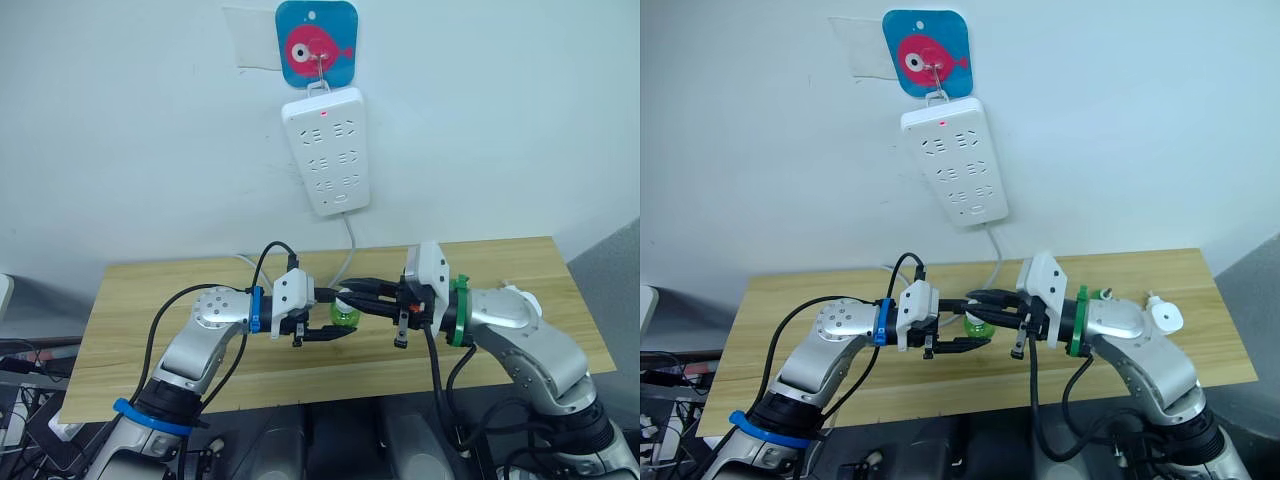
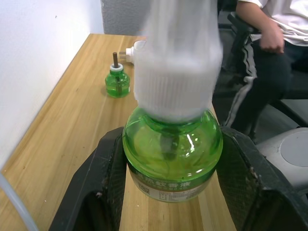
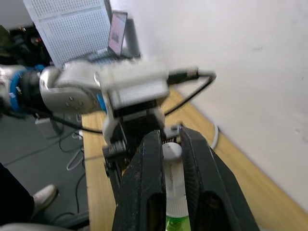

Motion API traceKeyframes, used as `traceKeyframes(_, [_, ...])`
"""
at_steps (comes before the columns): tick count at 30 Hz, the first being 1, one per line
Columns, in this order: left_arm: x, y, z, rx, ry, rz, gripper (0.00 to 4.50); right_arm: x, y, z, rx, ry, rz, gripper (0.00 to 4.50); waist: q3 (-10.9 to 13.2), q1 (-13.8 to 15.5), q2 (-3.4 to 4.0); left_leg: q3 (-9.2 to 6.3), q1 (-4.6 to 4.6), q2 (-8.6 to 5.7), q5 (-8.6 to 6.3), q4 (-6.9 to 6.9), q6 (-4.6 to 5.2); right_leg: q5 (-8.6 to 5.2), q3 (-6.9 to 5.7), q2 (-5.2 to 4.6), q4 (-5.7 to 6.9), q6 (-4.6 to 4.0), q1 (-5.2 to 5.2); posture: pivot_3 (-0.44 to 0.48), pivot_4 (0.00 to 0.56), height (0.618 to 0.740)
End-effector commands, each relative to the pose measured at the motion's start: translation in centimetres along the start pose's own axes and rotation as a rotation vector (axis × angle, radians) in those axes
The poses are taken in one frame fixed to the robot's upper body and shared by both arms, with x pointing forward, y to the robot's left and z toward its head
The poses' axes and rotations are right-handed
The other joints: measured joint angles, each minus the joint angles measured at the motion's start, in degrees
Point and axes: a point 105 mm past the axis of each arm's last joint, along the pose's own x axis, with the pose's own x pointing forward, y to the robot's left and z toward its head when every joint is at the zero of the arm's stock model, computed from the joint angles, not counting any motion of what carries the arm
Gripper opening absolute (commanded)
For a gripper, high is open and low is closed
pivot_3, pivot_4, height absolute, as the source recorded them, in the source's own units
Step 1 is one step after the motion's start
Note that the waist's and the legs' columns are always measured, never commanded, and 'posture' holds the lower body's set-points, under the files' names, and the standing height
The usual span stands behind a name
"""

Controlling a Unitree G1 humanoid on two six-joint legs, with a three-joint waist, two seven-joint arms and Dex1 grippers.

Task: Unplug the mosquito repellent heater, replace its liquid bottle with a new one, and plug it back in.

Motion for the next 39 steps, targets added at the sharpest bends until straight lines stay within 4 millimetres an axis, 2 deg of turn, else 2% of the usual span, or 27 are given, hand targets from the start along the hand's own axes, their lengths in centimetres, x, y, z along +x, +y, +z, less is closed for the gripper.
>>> traceKeyframes(1, [-0.1, -0.8, 0.4, 0.019, -0.012, -0.029, 2.27, -0.4, 0.8, 2.8, -0.025, -0.068, 0.019, 0.13, 0.00, 0.01, 0.00, -0.01, 0.00, 0.01, 0.00, -0.01, 0.00, 0.00, -0.01, 0.00, -0.01, 0.00, 0.00, -0.085, 0.274, 0.740])
traceKeyframes(5, [-0.3, -1.3, 0.1, 0.010, -0.007, -0.035, 2.27, -1.0, -0.3, 4.1, -0.007, -0.106, -0.086, 0.13, 0.00, 0.01, 0.00, -0.01, 0.00, 0.01, 0.00, -0.02, 0.00, 0.00, 0.00, 0.00, -0.01, 0.00, 0.00, -0.085, 0.276, 0.740])
traceKeyframes(8, [-0.5, -1.5, -0.2, 0.007, 0.000, -0.032, 2.27, -2.2, -3.3, 4.4, 0.048, -0.132, -0.299, 0.13, 0.00, 0.00, 0.00, -0.01, 0.00, 0.00, 0.00, -0.02, 0.00, 0.00, 0.01, -0.02, -0.01, 0.00, 0.00, -0.091, 0.280, 0.740])
traceKeyframes(11, [-0.6, -1.8, -0.2, 0.002, 0.004, -0.036, 2.27, -4.3, -6.3, 1.4, 0.001, -0.026, -0.573, 0.13, 0.00, 0.11, 0.00, 0.00, 0.00, 0.00, 0.00, -0.03, 0.00, 0.00, 0.00, -0.02, -0.02, 0.00, 0.00, -0.090, 0.279, 0.740])
traceKeyframes(13, [-0.6, -1.9, -0.1, 0.000, 0.005, -0.037, 2.27, -5.5, -7.4, -0.7, 0.008, 0.020, -0.709, 0.13, 0.00, 0.35, 0.00, 0.00, 0.00, -0.01, 0.00, -0.07, 0.00, 0.00, 0.00, -0.02, -0.04, 0.00, 0.00, -0.090, 0.279, 0.740])
traceKeyframes(17, [-0.9, -1.8, -0.1, 0.000, 0.013, -0.041, 2.27, -6.4, -8.1, -5.0, 0.031, 0.072, -0.851, 0.13, 0.00, 0.01, 0.00, 0.07, 0.00, 0.00, 0.00, -0.07, 0.00, 0.00, 0.05, -0.01, 0.01, 0.00, -0.03, -0.084, 0.288, 0.740])
traceKeyframes(26, [-1.2, -1.5, 0.1, 0.005, 0.028, -0.043, 2.27, -6.2, -8.8, -11.7, 0.105, 0.116, -0.981, 0.13, 0.01, -0.19, 0.02, 0.10, 0.05, 0.01, 0.00, -0.10, 0.00, 0.00, 0.08, 0.03, 0.03, 0.00, -0.03, -0.073, 0.299, 0.740])
traceKeyframes(32, [-1.4, -1.3, 0.2, -0.034, 0.030, -0.020, 2.27, -7.0, -10.3, -13.3, 0.063, 0.117, -1.068, 0.13, 0.05, -0.20, 0.05, 0.10, 0.05, 0.01, 0.00, -0.10, 0.00, 0.00, 0.08, 0.04, 0.03, 0.00, -0.03, -0.060, 0.315, 0.740])
traceKeyframes(36, [-1.2, -1.5, 0.6, -0.042, 0.023, -0.031, 2.27, -6.3, -10.7, -14.6, 0.089, 0.126, -1.037, 0.13, 0.06, -0.20, 0.07, 0.10, 0.06, 0.02, 0.00, -0.10, 0.00, 0.00, 0.08, 0.04, 0.04, 0.00, -0.02, -0.061, 0.322, 0.740])
traceKeyframes(39, [-1.1, -1.4, 0.6, -0.040, 0.023, -0.030, 2.27, -6.6, -11.1, -15.5, 0.116, 0.136, -1.064, 0.13, 0.06, -0.17, 0.07, 0.10, 0.08, 0.03, 0.00, -0.10, 0.01, 0.00, 0.09, 0.05, 0.04, 0.00, 0.00, -0.061, 0.322, 0.740])
